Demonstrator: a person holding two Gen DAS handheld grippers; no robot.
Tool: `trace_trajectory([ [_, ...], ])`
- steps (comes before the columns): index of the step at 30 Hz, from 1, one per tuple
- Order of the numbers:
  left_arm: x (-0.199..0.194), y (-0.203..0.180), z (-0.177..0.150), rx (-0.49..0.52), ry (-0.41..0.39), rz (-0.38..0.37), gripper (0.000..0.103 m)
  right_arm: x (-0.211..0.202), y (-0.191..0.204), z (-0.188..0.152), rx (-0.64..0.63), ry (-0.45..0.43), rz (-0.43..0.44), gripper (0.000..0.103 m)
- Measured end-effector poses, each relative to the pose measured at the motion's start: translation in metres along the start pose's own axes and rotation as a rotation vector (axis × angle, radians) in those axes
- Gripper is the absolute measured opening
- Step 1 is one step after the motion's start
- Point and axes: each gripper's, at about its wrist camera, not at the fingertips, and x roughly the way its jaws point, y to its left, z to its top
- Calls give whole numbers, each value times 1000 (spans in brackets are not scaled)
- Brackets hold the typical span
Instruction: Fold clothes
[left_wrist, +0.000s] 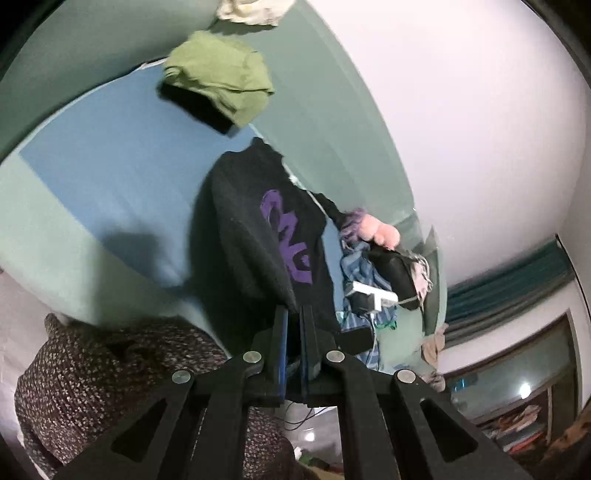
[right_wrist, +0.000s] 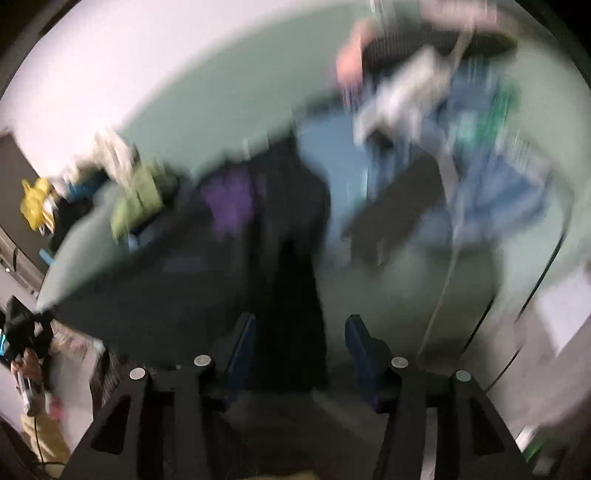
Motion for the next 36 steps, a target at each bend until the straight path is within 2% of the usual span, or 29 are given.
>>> trace_trajectory([
  [3,5,15,1,-46,10,28,5,61,-24,-7,71,113,-22,53],
  [6,9,24,-1,-65,28,70,5,86,-30,-3,124,144,52,50],
  [7,11,26,-3,-73,30,83,5,86,-23,-2,111,136,80,46],
  [8,14,28,-4,-82,32,94,5,83,-14,0,71,119,84,28],
  [9,16,32,-4,-97,33,99,5,74,-4,2,27,84,80,10],
  [10,19,37,-3,-119,36,100,5,63,4,4,-10,40,77,5],
  [11,19,39,-2,-136,40,90,5,51,13,7,-25,2,94,4],
  [14,12,33,1,-130,20,42,5,-6,29,20,-7,-146,235,4],
  [17,-8,18,5,-94,-33,-4,5,-68,42,24,-10,-285,319,2],
  [19,-27,9,5,-75,-79,-32,5,-108,41,20,10,-345,366,0],
  [22,-56,3,-3,-55,-147,-45,5,-134,28,-3,53,-367,339,0],
  [24,-66,7,-9,-60,-161,-13,5,-131,15,-21,100,-338,287,0],
  [27,-65,23,-19,-103,-129,75,5,-87,-1,-41,174,-204,240,6],
  [28,-62,30,-22,-123,-116,97,5,-64,-5,-46,194,-141,236,14],
  [29,-57,36,-24,-141,-108,117,5,-38,-6,-50,208,-66,250,28],
  [31,-47,47,-28,-169,-97,137,5,10,-3,-55,226,74,281,40],
  [33,-39,52,-31,-186,-90,126,5,44,4,-55,210,153,282,46],
  [35,-38,55,-32,-194,-92,128,5,69,12,-53,173,186,263,62],
  [36,-38,57,-32,-198,-93,130,5,80,16,-52,152,199,254,64],
])
